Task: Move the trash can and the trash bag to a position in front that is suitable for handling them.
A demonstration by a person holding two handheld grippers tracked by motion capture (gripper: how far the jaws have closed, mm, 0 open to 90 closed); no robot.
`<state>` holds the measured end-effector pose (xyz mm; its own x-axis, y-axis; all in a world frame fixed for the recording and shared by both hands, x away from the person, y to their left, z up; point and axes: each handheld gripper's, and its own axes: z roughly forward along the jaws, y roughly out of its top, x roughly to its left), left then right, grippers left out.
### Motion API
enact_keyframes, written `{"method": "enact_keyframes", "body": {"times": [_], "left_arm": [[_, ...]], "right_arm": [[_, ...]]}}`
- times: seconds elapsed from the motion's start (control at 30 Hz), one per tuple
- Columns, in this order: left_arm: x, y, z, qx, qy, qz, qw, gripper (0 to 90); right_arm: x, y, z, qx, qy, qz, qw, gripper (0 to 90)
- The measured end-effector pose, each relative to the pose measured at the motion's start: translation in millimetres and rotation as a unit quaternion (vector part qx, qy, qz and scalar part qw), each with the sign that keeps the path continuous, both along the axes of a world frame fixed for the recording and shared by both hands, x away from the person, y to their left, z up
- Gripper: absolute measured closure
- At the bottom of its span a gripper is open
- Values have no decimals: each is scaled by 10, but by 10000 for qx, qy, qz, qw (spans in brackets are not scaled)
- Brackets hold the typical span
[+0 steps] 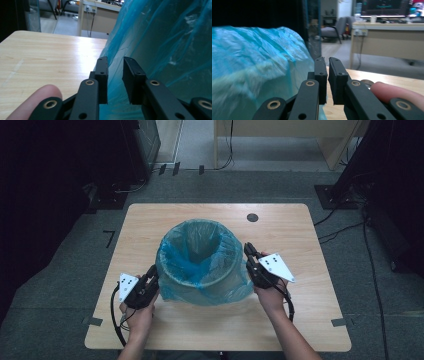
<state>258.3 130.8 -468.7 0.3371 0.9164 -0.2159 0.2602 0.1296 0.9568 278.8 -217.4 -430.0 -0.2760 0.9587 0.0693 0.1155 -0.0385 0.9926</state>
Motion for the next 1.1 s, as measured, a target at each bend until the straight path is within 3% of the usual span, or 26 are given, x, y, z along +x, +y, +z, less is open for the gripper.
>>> {"method": "enact_keyframes", "body": {"times": [0.07, 0.17, 0.2, 0.23, 0.27, 0.33, 0.47, 0.53, 0.63, 0.73, 0.83, 0.93, 1.0, 1.03, 1.07, 1.1], "left_arm": [[17, -81, -15, -37, -80, -51, 9999, 781], [33, -190, -54, 88, -119, -214, 9997, 817], [31, -228, -78, 180, -128, -121, 9997, 865], [38, -235, -97, 168, -91, -109, 9998, 890], [47, -232, -116, 148, -23, -129, 9998, 900], [73, -215, -163, 179, 127, -227, 9995, 900], [109, -184, -232, 300, 308, -296, 9986, 852], [110, -142, -229, 311, 323, -219, 9988, 795], [107, -21, -201, 110, 274, -163, 9994, 640], [99, 126, -188, 67, 256, -86, 9996, 483], [95, 250, -190, 62, 413, -44, 9991, 341], [96, 306, -232, 168, 687, -204, 9973, 186], [95, 325, -281, 321, 902, -302, 9949, 174], [92, 340, -301, 438, 988, -312, 9937, 172], [90, 356, -308, 517, 1042, -284, 9928, 171], [88, 366, -306, 568, 1066, -273, 9923, 166]], "right_arm": [[54, 88, -78, 140, 112, -42, 9998, 865], [57, 250, -242, 265, 185, 102, 9994, 900], [44, 296, -283, 186, 197, 50, 9996, 900], [23, 348, -357, 108, 268, -93, 9995, 900], [24, 357, -421, 210, 377, -79, 9990, 900], [41, 354, -553, 292, 679, 9, 9973, 900], [49, 306, -695, 75, 980, 285, 9947, 900], [36, 243, -655, 107, 942, 306, 9950, 900], [20, 84, -521, 193, 754, 326, 9964, 900], [12, -85, -334, -32, 369, 538, 9979, 900], [29, -225, -112, -257, 35, 857, 9960, 900], [75, -314, 181, -573, -278, 1210, 9906, 900], [100, -323, 336, -701, -451, 1490, 9853, 900], [109, -315, 423, -794, -551, 1685, 9810, 900], [114, -291, 526, -906, -679, 1977, 9737, 900], [125, -250, 624, -1085, -792, 2310, 9636, 900]]}}
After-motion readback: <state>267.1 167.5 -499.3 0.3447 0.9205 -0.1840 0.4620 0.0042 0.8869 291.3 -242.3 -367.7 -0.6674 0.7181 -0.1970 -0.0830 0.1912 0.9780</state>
